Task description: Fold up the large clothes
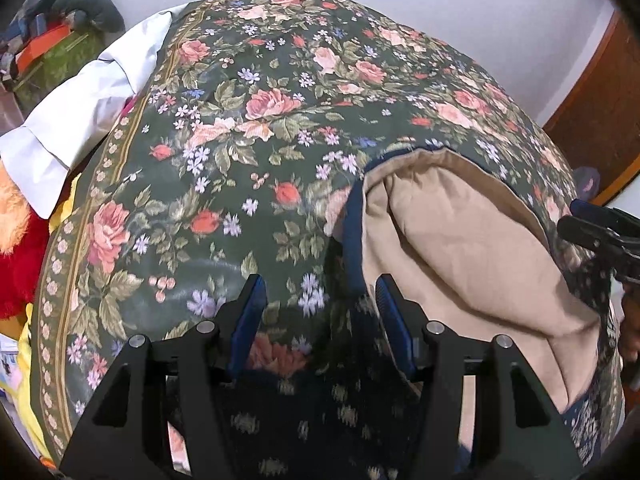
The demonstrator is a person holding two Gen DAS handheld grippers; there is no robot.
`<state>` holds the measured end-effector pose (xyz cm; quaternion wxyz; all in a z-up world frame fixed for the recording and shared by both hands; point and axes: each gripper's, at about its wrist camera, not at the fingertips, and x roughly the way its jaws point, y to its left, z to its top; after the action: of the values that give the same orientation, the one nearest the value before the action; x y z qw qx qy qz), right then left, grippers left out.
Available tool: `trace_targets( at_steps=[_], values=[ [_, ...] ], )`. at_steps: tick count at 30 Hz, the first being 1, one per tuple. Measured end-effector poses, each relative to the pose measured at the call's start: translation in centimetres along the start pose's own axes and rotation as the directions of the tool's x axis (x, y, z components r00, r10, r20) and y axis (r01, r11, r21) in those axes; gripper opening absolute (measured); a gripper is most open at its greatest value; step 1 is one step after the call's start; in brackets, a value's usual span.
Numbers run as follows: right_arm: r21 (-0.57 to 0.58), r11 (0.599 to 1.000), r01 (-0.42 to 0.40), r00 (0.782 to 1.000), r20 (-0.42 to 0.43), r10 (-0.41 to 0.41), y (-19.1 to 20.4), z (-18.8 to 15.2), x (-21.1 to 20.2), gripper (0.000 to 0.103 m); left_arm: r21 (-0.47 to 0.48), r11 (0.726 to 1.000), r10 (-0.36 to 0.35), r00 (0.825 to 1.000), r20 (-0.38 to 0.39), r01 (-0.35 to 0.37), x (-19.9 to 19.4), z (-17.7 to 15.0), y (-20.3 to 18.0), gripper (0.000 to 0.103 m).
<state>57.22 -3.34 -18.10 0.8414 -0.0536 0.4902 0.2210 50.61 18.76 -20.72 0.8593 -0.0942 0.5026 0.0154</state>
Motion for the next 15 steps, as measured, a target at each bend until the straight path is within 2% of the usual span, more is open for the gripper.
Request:
trace_targets(
  at_steps=[2, 3, 4, 5, 7, 8, 9, 11, 15],
  values=[
    [0.004, 1.0, -0.023, 1.0, -0.02, 0.023, 1.3, 0.4, 1.3, 0.08, -0.01, 1.0, 0.005, 1.0, 0.002, -0.005, 0.5, 0.3, 0.0, 0.051],
    [0.008, 1.0, -0.023, 0.999, -0.032, 0.024, 1.7, 0.6, 2.1, 0.075, -0.013, 1.0, 0.003, 1.0, -0.003, -0.003, 1.0, 0.6, -0.1, 0.046],
    [0.015, 1.0, -0.017, 0.999, -0.051, 0.018, 1.9, 0.7, 3.3, 0.065, -0.015, 1.0, 0.0, 1.0, -0.006, 0.0, 1.3, 0.7, -0.1, 0.04],
    [0.023, 1.0, -0.014, 0.998, -0.068, 0.016, 2.1, 0.6, 4.1, 0.06, -0.018, 1.0, -0.003, 1.0, -0.008, 0.003, 1.5, 0.8, -0.1, 0.037],
    [0.033, 0.999, 0.012, 0.999, -0.053, -0.01, 2.4, 0.3, 4.7, 0.044, -0.02, 1.0, -0.019, 1.0, -0.017, 0.019, 2.2, 1.0, -0.3, 0.019],
    [0.028, 1.0, 0.003, 0.999, -0.04, -0.001, 2.5, 0.2, 4.6, 0.036, -0.016, 0.999, -0.031, 0.999, -0.024, 0.031, 2.4, 1.1, -0.4, 0.013],
    [0.025, 1.0, -0.017, 0.999, -0.037, 0.018, 2.5, 0.2, 4.5, 0.021, -0.009, 0.999, -0.04, 0.999, -0.027, 0.04, 2.6, 1.1, -0.7, 0.008],
    [0.045, 0.998, -0.054, 0.998, -0.036, 0.056, 2.1, -0.1, 4.0, 0.012, 0.014, 0.999, -0.035, 0.999, -0.009, 0.035, 2.3, 1.0, -1.4, 0.006],
    [0.037, 0.998, -0.055, 0.998, 0.005, 0.055, 1.9, -1.0, 1.5, 0.007, 0.058, 0.995, -0.078, 0.996, 0.044, 0.075, -0.4, 0.7, -2.9, 0.005]
  ],
)
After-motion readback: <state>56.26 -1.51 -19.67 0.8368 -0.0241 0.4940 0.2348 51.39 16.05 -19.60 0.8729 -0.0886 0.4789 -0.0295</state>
